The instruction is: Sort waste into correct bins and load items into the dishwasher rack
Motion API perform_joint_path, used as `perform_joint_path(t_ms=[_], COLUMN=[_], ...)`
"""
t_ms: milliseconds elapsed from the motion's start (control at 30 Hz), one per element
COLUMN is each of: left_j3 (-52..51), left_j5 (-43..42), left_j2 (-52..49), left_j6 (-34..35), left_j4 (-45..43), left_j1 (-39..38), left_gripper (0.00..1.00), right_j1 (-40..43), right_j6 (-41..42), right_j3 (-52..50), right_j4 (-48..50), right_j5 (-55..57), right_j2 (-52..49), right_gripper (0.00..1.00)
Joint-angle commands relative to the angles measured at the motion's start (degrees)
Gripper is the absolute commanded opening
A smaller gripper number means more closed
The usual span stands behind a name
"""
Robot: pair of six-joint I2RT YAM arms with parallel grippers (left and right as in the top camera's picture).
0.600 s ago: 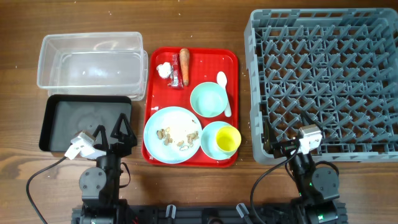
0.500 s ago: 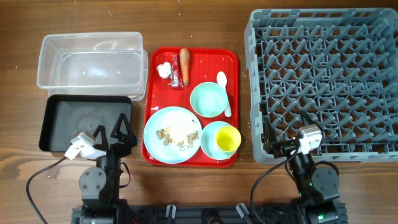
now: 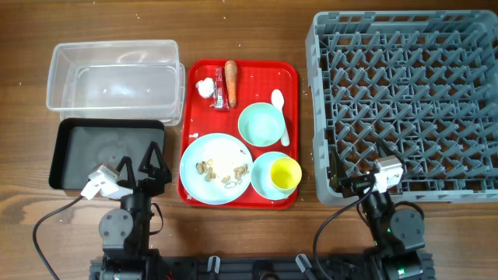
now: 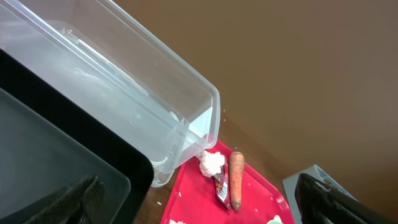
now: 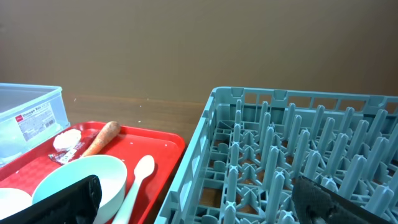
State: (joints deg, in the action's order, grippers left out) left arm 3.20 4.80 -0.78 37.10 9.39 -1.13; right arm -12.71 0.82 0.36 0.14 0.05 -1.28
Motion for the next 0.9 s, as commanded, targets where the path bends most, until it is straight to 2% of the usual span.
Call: perform_joint_path(t_ms=[0,333,500,600,700,767,867], left_j3=[-0.4,-0.4,-0.4,-0.1,2.8,5.7,17.8], left_j5=[0.3,-1.4,-5.4,-6.3,-7.1,-7.1,-8.9], left_j2=[0.4,0.4,0.4,0.4,-0.3,-3.4,-20.5], left_j6=[-0.9,-0.7,-0.7,-0.7,-0.9,-0.9,-0.9], left_j4=[-0.2,-0.2,-2.3,-5.7,-5.5,-4.6,-0.4], left_j1=[0.0,0.0,0.0,0.0,0.0,0.0,0.0], left_gripper=[1.00,1.00,1.00,1.00,1.00,0.99,0.99], right_j1=[0.0,0.0,0.0,0.0,0.0,0.0,0.0], right_j6=[0.7,1.3,11.2,12.2,12.3,12.9,12.7], right_j3=[0.0,0.0,0.2,2.5,7.1,11.2,26.2], right_j4=[0.3,0.3,1.2,0.9,-2.0,-5.7,-16.3], right_j5=[0.3,-0.2,-0.2,-4.0,-8.0,-8.1,-8.9], right_j2=[0.3,0.3,0.3,0.3,-0.5,-3.0,-18.8], right_gripper=[1.00,1.00,1.00,1.00,1.00,1.00,1.00])
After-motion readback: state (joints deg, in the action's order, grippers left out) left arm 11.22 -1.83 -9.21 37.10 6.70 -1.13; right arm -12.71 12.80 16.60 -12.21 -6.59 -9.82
